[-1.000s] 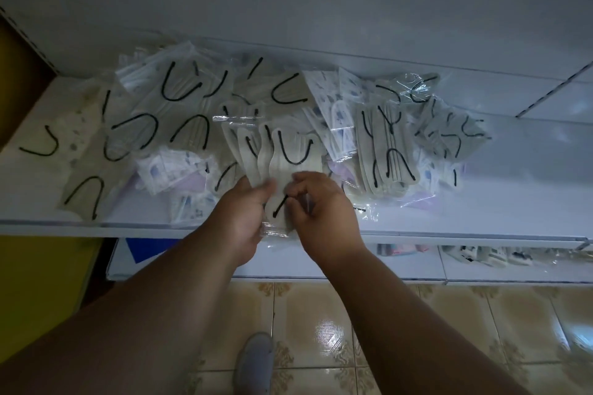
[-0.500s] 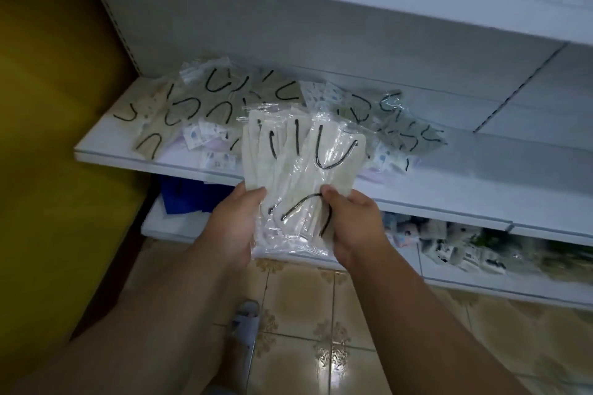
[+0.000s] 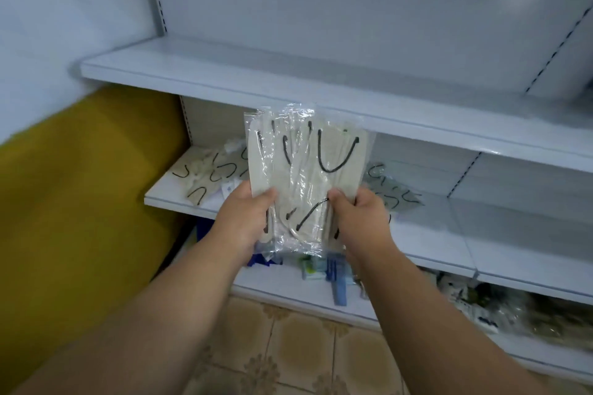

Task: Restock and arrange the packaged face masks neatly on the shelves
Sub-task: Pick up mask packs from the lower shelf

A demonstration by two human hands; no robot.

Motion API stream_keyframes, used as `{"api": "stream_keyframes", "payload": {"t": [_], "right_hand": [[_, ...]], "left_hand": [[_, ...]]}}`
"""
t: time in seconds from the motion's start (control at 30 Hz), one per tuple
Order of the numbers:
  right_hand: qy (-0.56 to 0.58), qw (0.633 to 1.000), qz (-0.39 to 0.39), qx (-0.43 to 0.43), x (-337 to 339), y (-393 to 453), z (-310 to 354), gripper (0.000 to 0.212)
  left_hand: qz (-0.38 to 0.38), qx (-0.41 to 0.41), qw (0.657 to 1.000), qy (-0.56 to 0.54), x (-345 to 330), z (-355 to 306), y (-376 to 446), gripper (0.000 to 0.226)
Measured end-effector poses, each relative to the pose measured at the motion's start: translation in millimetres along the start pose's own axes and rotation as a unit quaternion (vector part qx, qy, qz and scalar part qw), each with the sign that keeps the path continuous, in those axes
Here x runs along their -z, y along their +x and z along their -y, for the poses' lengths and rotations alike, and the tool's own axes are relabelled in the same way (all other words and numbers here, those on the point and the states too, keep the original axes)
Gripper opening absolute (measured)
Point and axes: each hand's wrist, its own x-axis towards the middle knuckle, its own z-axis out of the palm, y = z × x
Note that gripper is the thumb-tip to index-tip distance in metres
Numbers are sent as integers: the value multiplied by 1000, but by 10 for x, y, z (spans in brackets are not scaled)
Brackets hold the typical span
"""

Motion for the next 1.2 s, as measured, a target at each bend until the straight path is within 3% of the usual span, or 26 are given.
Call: {"api": "stream_keyframes", "payload": {"t": [0.13,0.3,0.57,0.83,1.0,1.1,1.2], "right_hand": [[-33,998,-12,46,-292,34,288,17],[-15,999,-4,39,-851,234,585,13],[3,999,-19,30,-1613,792,1070,11],[17,999,-22,33,-2105,1809,1505,17],[42,999,12,16,-2493,2511,1842,10],[7,1000,-12,28,-2671,2899,2005,10],[-22,999,-45,16,-2805,3218,2079,14]], "left_hand": [[-9,-12,1000,-3,223,-242,159,14],[-21,-14,1000,-16,677,-543,595,8],[33,-40,996,68,1157,-1125,1461,27],[-19,-159,973,165,1126,-1634,2511,5],[-18,-124,979,163,1216,-1986,3188,13],[24,-85,982,166,1262,-2171,3673,12],[42,-101,964,243,1238,-2284,4152,15]]}}
